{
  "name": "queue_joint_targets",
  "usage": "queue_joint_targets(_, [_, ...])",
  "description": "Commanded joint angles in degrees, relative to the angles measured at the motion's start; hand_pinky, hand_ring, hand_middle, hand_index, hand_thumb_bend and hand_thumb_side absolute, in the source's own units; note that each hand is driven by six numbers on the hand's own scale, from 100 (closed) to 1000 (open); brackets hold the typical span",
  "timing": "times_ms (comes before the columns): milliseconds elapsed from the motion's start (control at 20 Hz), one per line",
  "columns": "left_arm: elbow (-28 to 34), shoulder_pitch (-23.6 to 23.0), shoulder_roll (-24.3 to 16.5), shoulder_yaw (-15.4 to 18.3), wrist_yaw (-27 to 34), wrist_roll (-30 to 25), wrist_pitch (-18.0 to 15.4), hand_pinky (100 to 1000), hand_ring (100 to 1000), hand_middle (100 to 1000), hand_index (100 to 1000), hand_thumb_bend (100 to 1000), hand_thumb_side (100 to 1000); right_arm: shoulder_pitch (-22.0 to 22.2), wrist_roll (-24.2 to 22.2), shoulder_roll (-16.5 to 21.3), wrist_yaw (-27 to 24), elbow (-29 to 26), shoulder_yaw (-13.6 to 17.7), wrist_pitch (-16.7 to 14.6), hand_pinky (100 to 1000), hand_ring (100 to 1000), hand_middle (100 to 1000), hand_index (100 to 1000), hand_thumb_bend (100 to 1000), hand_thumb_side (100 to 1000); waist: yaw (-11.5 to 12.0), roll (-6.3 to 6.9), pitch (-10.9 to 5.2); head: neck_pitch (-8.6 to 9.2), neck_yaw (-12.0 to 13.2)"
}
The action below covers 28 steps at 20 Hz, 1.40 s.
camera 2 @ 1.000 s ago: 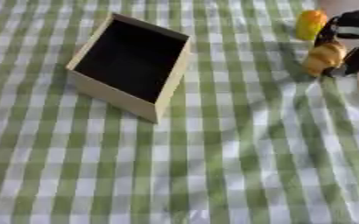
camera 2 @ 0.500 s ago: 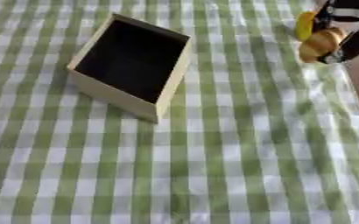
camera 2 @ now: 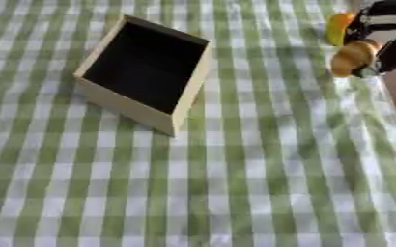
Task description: Pick up objects on the table and place them in the box.
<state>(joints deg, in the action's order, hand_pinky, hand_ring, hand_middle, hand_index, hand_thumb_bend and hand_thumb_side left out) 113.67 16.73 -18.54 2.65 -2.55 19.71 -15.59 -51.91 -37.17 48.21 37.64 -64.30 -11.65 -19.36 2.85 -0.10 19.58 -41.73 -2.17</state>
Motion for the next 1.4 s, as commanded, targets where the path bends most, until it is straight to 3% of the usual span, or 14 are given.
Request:
queue_joint_targets(50, [0.92, 0.84, -0.33, -0.11, 0.06, -0.16, 0.04, 677, 751, 837, 847, 158, 696, -1.16, 4.20, 2.16, -1.64, -6.01, 0.04, 1.31, 773, 645, 368, 558, 200, 100, 0.14, -0.01, -1.34, 0.25, -0.21])
queue_joint_targets(350, [0.92, 1.02, -0.45, -0.19, 0.20, -0.35, 0.19, 678, 752, 838, 848, 158, 696, -2.37, 3.74, 2.17, -6.02, -17.67, -2.68, 2.69, 766, 645, 380, 566, 179, 100, 0.58, -0.42, -1.54, 0.28, -0.54])
queue_joint_targets(600, [0.92, 1.59, -0.69, -0.46, 0.60, -0.53, -0.12, 679, 753, 837, 848, 164, 685, -9.40, -2.33, -3.86, -10.72, -21.10, -7.56, 3.08, 767, 639, 387, 571, 123, 100, 1.32, -0.50, -1.96, 0.15, -1.61])
queue_joint_targets(750, [0.92, 2.25, -0.88, -0.58, 1.06, -0.22, -0.66, 680, 755, 837, 848, 171, 678, -13.72, -5.69, -9.90, -11.89, -20.01, -10.18, 2.67, 772, 637, 390, 572, 100, 100, 1.94, -0.40, -2.01, 0.10, -2.44])
queue_joint_targets(950, [0.92, 3.42, -1.10, -0.69, 1.78, 1.08, -1.33, 682, 757, 837, 849, 186, 666, -16.59, -8.09, -16.84, -13.40, -17.01, -11.39, 2.07, 793, 631, 387, 571, 100, 100, 2.91, -0.50, -1.71, 0.30, -3.21])
queue_joint_targets(1400, [0.92, 5.11, -1.01, -1.21, 2.45, 1.70, -1.93, 682, 757, 836, 847, 191, 661, -18.06, -9.18, -25.37, -10.87, -9.30, -11.84, 0.82, 832, 640, 408, 591, 100, 100, 5.20, -1.25, -1.06, 0.74, -3.73])
